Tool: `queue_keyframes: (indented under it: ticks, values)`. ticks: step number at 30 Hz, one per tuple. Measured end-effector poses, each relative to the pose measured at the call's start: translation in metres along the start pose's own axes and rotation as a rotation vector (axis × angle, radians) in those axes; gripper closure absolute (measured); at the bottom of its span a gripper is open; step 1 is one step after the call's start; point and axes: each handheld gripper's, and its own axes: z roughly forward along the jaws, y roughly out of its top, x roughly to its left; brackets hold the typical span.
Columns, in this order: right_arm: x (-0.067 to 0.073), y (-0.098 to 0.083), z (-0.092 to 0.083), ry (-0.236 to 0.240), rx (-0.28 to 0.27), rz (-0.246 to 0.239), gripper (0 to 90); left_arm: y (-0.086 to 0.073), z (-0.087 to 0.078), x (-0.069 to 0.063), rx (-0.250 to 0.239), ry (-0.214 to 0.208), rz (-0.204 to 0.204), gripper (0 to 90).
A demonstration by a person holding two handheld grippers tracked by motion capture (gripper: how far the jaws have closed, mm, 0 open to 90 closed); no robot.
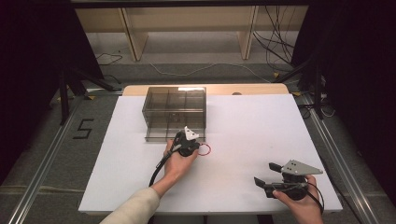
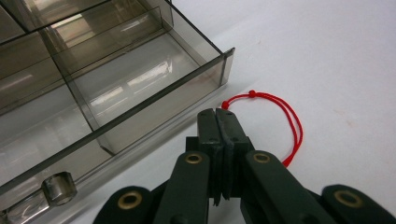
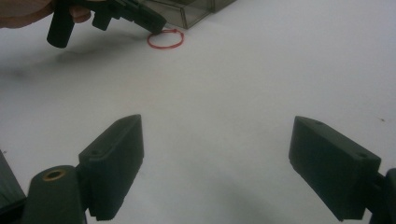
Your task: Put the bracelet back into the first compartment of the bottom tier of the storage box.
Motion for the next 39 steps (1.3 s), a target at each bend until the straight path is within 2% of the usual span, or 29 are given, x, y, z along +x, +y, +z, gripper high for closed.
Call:
queue_keyframes:
  ticks: [9,29,39]
  values:
    - [0.000,0.000,0.000,0.001,-0.003,0.003,18.8,0.001,-0.003,-0.001,0.008,-0.007,0.016,89.6]
    - [0.000,0.000,-0.001,0.001,-0.004,0.010,18.7,0.005,-0.014,-0.004,-0.038,0.001,0.055,89.8]
    - [0.000,0.000,-0.001,0.002,-0.004,0.009,18.7,0.007,-0.020,-0.003,-0.055,0.001,0.055,89.9]
